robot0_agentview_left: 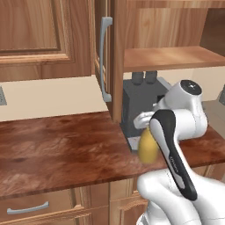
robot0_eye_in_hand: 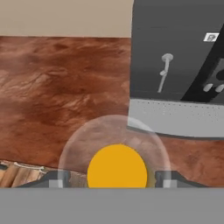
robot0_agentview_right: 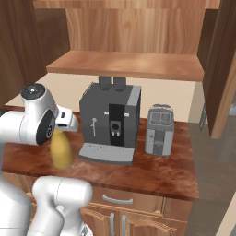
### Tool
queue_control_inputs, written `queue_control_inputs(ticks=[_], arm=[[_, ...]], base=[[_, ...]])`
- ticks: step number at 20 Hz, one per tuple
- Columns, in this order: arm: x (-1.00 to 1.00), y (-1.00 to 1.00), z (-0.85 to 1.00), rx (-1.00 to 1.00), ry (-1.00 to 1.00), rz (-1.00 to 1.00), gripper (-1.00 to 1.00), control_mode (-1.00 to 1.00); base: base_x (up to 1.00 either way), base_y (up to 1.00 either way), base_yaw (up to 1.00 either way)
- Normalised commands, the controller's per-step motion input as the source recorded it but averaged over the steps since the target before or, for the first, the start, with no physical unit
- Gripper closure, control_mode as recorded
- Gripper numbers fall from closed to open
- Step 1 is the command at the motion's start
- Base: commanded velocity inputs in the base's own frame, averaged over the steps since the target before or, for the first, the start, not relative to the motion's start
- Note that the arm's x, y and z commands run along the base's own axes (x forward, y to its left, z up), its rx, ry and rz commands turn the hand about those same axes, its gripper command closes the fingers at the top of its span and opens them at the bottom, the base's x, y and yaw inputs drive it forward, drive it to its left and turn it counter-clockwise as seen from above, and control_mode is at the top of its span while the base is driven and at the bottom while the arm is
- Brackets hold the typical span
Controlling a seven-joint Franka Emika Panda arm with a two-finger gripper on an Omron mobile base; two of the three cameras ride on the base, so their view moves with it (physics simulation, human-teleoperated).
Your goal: There is a tray on the dining counter. Grab the cup, mug, and pitcher and place them on the tray. The pitcher may be placed next to the tray if it cannot fit the tray.
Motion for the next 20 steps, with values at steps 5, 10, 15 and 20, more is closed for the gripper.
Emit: queue_control_inputs(ticks=[5,10,15,20], arm=[[0.0,-0.14,0.0,0.0,0.0,-0.11,1.0,-1.0],[0.0,0.0,0.0,0.0,0.0,-0.04,1.0,1.0],[0.0,0.0,0.0,0.0,0.0,0.0,1.0,1.0],[0.0,0.0,0.0,0.0,0.0,0.0,1.0,1.0]], base=[[0.0,0.0,0.0],[-0.29,0.0,-0.05],[-1.0,0.04,-0.07],[-1.0,0.74,0.01]])
